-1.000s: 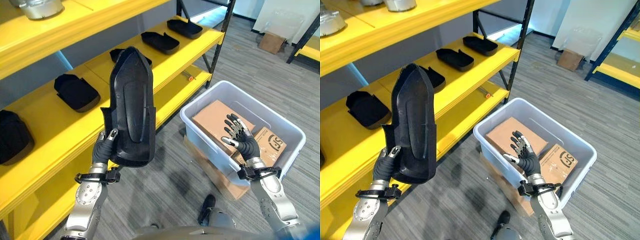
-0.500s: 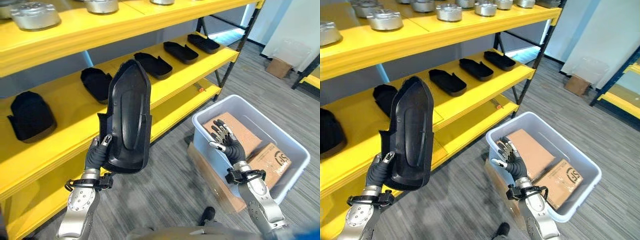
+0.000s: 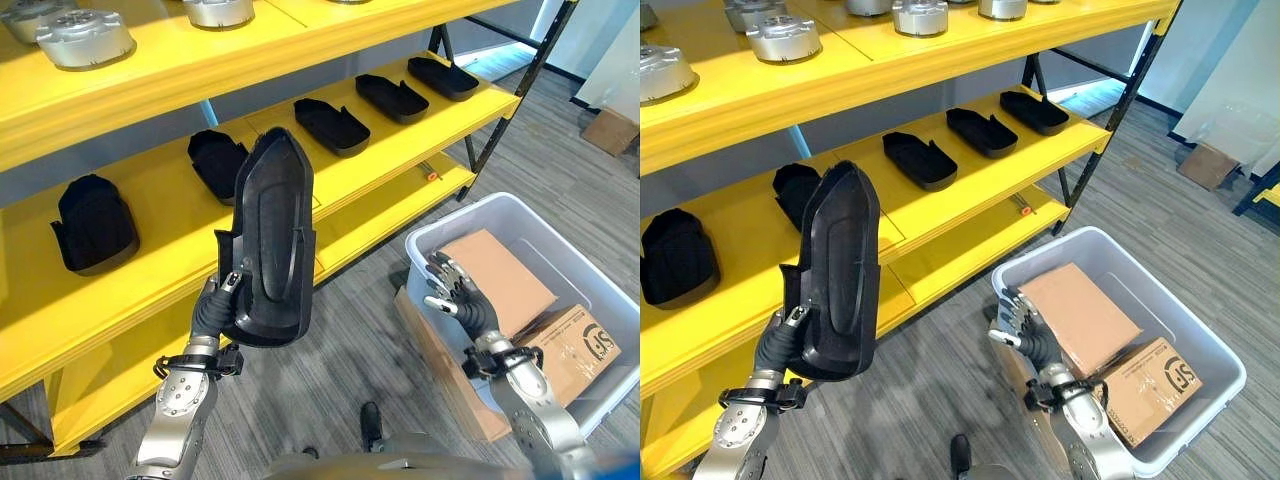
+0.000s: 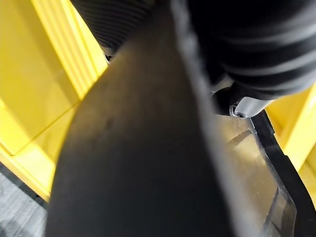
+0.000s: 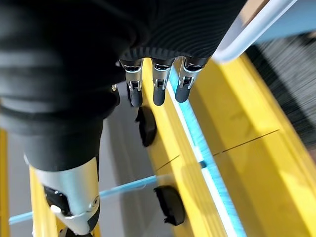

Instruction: Move parts from the plastic box to the shelf.

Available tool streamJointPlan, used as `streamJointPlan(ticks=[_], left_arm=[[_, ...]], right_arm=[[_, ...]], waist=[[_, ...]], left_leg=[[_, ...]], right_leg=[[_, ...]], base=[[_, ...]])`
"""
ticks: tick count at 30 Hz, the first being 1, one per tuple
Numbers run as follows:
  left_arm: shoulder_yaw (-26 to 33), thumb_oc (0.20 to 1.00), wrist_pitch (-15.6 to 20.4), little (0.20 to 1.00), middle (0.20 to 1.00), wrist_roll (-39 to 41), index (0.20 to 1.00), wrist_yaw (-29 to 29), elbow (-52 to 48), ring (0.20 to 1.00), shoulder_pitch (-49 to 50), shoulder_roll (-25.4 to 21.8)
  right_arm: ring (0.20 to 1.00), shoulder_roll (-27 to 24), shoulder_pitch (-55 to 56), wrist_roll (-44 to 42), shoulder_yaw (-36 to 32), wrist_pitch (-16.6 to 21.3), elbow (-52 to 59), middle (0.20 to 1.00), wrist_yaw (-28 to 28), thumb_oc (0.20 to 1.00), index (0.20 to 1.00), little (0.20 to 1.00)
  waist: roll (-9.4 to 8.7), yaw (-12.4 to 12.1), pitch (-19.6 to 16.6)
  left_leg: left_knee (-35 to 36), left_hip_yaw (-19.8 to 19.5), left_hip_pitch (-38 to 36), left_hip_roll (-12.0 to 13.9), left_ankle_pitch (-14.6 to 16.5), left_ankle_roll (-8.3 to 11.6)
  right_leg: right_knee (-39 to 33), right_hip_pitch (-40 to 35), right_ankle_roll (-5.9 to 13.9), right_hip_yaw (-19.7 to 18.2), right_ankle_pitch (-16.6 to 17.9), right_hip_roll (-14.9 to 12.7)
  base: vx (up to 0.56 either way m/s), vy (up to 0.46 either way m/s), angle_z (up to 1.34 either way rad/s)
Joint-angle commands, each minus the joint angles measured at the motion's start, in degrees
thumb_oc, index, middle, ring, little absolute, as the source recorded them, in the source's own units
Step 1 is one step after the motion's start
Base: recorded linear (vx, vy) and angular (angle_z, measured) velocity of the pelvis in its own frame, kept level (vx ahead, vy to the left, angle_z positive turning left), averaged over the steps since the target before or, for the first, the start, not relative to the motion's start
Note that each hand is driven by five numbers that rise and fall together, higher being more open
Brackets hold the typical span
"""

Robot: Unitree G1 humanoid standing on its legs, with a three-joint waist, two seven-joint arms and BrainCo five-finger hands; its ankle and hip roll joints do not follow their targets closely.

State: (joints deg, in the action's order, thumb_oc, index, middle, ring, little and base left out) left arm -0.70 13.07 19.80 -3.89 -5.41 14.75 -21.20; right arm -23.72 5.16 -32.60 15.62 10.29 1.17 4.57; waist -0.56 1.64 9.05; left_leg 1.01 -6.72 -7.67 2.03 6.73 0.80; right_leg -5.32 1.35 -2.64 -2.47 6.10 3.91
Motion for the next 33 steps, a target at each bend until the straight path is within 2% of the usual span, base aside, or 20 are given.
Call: streamJointPlan(ticks=[1, 4, 5, 6, 7, 9, 10, 11, 12, 13, 14, 15, 16, 17, 18, 19, 20, 23, 24, 33], left_arm=[[1.10, 0.200, 4.42, 0.200, 0.200, 3.69, 0.200, 1.48, -3.28, 0.200, -1.78, -3.35], [-0.23, 0.200, 4.38, 0.200, 0.200, 4.01, 0.200, 1.44, -3.00, 0.200, -3.44, -3.38], [-0.55, 0.200, 4.27, 0.200, 0.200, 4.06, 0.200, 1.32, -2.95, 0.200, -4.20, -3.36], [-0.64, 0.200, 4.19, 0.200, 0.200, 4.33, 0.200, 1.11, -3.02, 0.200, -4.80, -3.24], [-0.61, 0.200, 4.27, 0.200, 0.200, 4.66, 0.200, 1.07, -3.22, 0.200, -5.04, -3.23], [-0.45, 0.200, 4.32, 0.200, 0.200, 4.87, 0.200, 0.71, -3.41, 0.200, -4.59, -3.13], [-0.46, 0.200, 4.31, 0.200, 0.200, 4.88, 0.200, 0.71, -3.45, 0.200, -4.51, -3.11], [-0.48, 0.200, 4.22, 0.200, 0.200, 4.88, 0.200, 0.25, -3.47, 0.200, -4.76, -3.11], [-0.78, 0.200, 3.87, 0.200, 0.200, 5.29, 0.200, -0.54, -3.28, 0.200, -5.68, -3.09], [-0.80, 0.200, 3.85, 0.200, 0.200, 5.28, 0.200, -0.57, -3.28, 0.200, -5.70, -3.02], [-0.86, 0.200, 3.63, 0.200, 0.200, 5.69, 0.200, -0.92, -3.17, 0.200, -6.48, -3.05], [-1.06, 0.200, 3.49, 0.200, 0.200, 5.81, 0.200, -1.06, -2.97, 0.200, -7.05, -2.90], [-1.71, 0.200, 3.63, 0.200, 0.200, 6.12, 0.200, -0.78, -2.43, 0.200, -7.93, -2.61], [-1.83, 0.200, 3.68, 0.200, 0.200, 6.04, 0.200, -1.06, -2.15, 0.200, -8.59, -2.74], [-1.87, 0.200, 3.70, 0.200, 0.200, 6.03, 0.200, -1.08, -2.10, 0.200, -8.66, -2.73], [-2.44, 0.200, 3.80, 0.200, 0.200, 6.19, 0.200, -0.94, -1.79, 0.200, -9.65, -3.00], [-2.33, 0.200, 4.09, 0.200, 0.200, 6.13, 0.200, -0.40, -1.89, 0.200, -9.50, -3.68], [-1.70, 0.200, 4.04, 0.200, 0.200, 5.86, 0.200, -0.31, -2.30, 0.200, -8.96, -4.52], [-0.83, 0.200, 4.27, 0.200, 0.200, 5.55, 0.200, -0.50, -2.39, 0.200, -8.87, -5.55], [0.72, 0.200, 4.51, 0.200, 0.200, 4.99, 0.200, -1.22, -2.02, 0.200, -7.67, -6.49]], right_arm=[[1.000, -0.39, 1.00, -2.36, -0.87, 3.16, 1.88, 1.000, 0.70, 1.000, 1.000, 1.000], [1.000, -1.56, 1.08, -2.29, -1.56, 3.34, 2.06, 1.000, 0.66, 1.000, 1.000, 1.000], [1.000, -1.90, 0.79, -2.30, -1.84, 3.41, 2.08, 1.000, 0.39, 1.000, 1.000, 1.000], [1.000, -2.10, 0.08, -2.39, -1.76, 3.49, 1.90, 1.000, -0.01, 1.000, 1.000, 1.000], [1.000, -2.06, -0.53, -2.48, -1.63, 3.43, 1.73, 1.000, -0.66, 1.000, 1.000, 1.000], [1.000, -1.96, -0.05, -2.71, -1.89, 3.48, 1.89, 1.000, -0.96, 1.000, 1.000, 1.000], [1.000, -1.99, 0.02, -2.71, -1.88, 3.47, 1.91, 1.000, -0.96, 1.000, 1.000, 1.000], [1.000, -2.03, 0.12, -2.68, -1.95, 3.63, 1.76, 1.000, -1.45, 1.000, 1.000, 1.000], [1.000, -1.98, 0.03, -2.88, -1.94, 3.96, 1.28, 1.000, -2.56, 1.000, 1.000, 1.000], [1.000, -2.05, 0.02, -2.89, -1.93, 3.98, 1.26, 1.000, -2.57, 1.000, 1.000, 1.000], [1.000, -2.12, -0.39, -2.64, -2.31, 4.33, 1.03, 1.000, -3.58, 1.000, 1.000, 1.000], [1.000, -2.09, -0.55, -2.62, -2.69, 4.56, 0.80, 1.000, -4.09, 1.000, 1.000, 1.000], [1.000, -1.92, -0.08, -2.63, -3.22, 5.11, 1.08, 1.000, -4.52, 1.000, 1.000, 1.000], [1.000, -1.57, 0.03, -2.35, -3.38, 5.14, 1.04, 1.000, -4.79, 1.000, 1.000, 1.000], [1.000, -1.56, 0.02, -2.32, -3.41, 5.14, 1.03, 1.000, -4.80, 1.000, 1.000, 1.000], [1.000, -0.57, -0.12, -2.40, -3.25, 5.12, 0.63, 1.000, -5.07, 1.000, 1.000, 1.000], [1.000, 0.01, 0.70, -2.90, -3.69, 5.13, 0.78, 1.000, -4.84, 1.000, 1.000, 1.000], [1.000, 0.46, 1.89, -2.98, -4.26, 4.93, 1.28, 1.000, -4.39, 1.000, 1.000, 1.000], [1.000, 0.88, 2.99, -2.35, -5.01, 4.64, 1.42, 1.000, -4.04, 1.000, 1.000, 1.000], [1.000, 1.02, 3.71, -1.73, -6.04, 3.96, 1.72, 1.000, -3.15, 1.000, 1.000, 1.000]], waist=[[-2.39, -0.51, -2.60], [-2.05, -0.15, -0.19], [-2.14, 0.20, 0.41], [-2.74, 0.72, 0.64], [-3.19, 0.97, 0.59], [-3.26, 1.19, -0.17], [-3.24, 1.21, -0.18], [-2.81, 1.68, -0.67], [-1.46, 2.18, -1.08], [-1.33, 2.33, -1.21], [-0.03, 2.78, -1.13], [0.74, 3.12, -1.16], [2.15, 3.62, -1.12], [2.73, 3.67, -1.08], [2.73, 3.60, -1.07], [2.98, 3.12, -0.79], [2.18, 2.83, -0.55], [1.26, 2.56, -0.14], [0.05, 2.01, 0.68], [-3.61, 0.21, -0.15]], left_leg=[[-7.57, 1.06, 8.07, -8.11, -3.49, -2.28], [-15.97, 0.19, 12.00, -9.44, -3.28, -0.30], [-19.09, 1.58, 13.04, -8.55, -3.22, 0.32], [-20.90, 3.70, 13.30, -6.11, -2.81, 0.37], [-20.36, 5.47, 12.08, -1.72, -1.27, -0.22], [-17.03, 5.69, 10.11, 4.99, -3.94, 0.46], [-16.53, 5.66, 9.76, 5.08, -4.11, 0.59], [-13.76, 5.93, 8.81, 9.46, -7.37, 1.66], [-7.91, 5.79, 8.52, 16.91, -15.35, 3.69], [-6.78, 5.72, 8.17, 17.11, -16.04, 3.95], [-3.34, 6.56, 8.11, 21.39, -21.11, 5.75], [-1.73, 8.11, 7.70, 22.99, -23.04, 7.04], [0.68, 12.10, 6.43, 23.85, -21.05, 8.32], [1.60, 12.88, 6.41, 24.22, -21.77, 9.61], [1.85, 12.97, 6.26, 24.22, -21.92, 9.65], [2.20, 11.96, 5.78, 22.20, -17.22, 9.10], [-0.67, 11.59, 7.21, 20.35, -14.32, 8.71], [-3.78, 11.12, 8.23, 18.69, -11.84, 8.32], [-8.32, 10.77, 10.09, 16.65, -8.81, 8.42], [-14.70, 9.73, 13.37, 11.83, -3.13, 7.16]], right_leg=[[6.25, -0.73, 6.05, 0.06, -3.39, -4.00], [8.26, -0.25, 4.85, 1.73, -4.25, -4.43], [9.52, 0.19, 4.61, 2.48, -4.50, -4.96], [10.72, 0.66, 4.66, 3.01, -4.54, -6.08], [11.81, 1.04, 5.03, 3.10, -5.05, -7.09], [13.34, 1.79, 5.62, 3.45, -6.34, -8.44], [13.51, 1.74, 5.52, 3.51, -6.51, -8.36], [14.87, 2.63, 5.99, 4.21, -7.19, -9.33], [18.33, 5.03, 6.93, 5.29, -8.56, -10.86], [18.98, 5.41, 6.73, 5.48, -9.00, -10.70], [23.06, 7.62, 7.96, 6.21, -10.48, -12.18], [25.29, 8.66, 8.58, 6.89, -11.37, -13.19], [28.70, 9.66, 9.78, 7.78, -12.87, -14.82], [29.13, 9.88, 10.18, 7.86, -12.61, -15.66], [29.21, 9.94, 10.18, 7.82, -12.65, -15.65], [29.22, 10.21, 11.01, 7.96, -11.85, -17.36], [26.72, 8.28, 11.81, 7.69, -10.30, -19.07], [24.24, 5.85, 12.93, 8.39, -8.91, -20.81], [20.60, 3.07, 13.99, 9.09, -7.01, -22.96], [12.75, -2.51, 16.24, 10.61, -1.14, -26.87]], base=[[-0.08, -0.035, 0.27], [-0.12, -0.008, 0.62], [-0.14, 0.031, 0.73], [-0.11, 0.088, 0.66], [-0.06, 0.138, 0.70], [0.01, 0.118, 0.53], [0.01, 0.103, 0.17], [-0.02, 0.273, 0.02], [-0.02, 0.264, 0.23], [-0.05, 0.402, 0.45], [-0.05, 0.308, 0.62], [-0.07, 0.471, 0.74], [-0.03, 0.380, 0.61], [-0.02, 0.266, 0.55], [-0.01, 0.269, 0.37], [0.05, 0.261, 0.50], [0.09, 0.335, 0.39], [0.10, 0.214, 0.40], [0.09, 0.224, 0.37], [0.06, 0.133, 0.07]])
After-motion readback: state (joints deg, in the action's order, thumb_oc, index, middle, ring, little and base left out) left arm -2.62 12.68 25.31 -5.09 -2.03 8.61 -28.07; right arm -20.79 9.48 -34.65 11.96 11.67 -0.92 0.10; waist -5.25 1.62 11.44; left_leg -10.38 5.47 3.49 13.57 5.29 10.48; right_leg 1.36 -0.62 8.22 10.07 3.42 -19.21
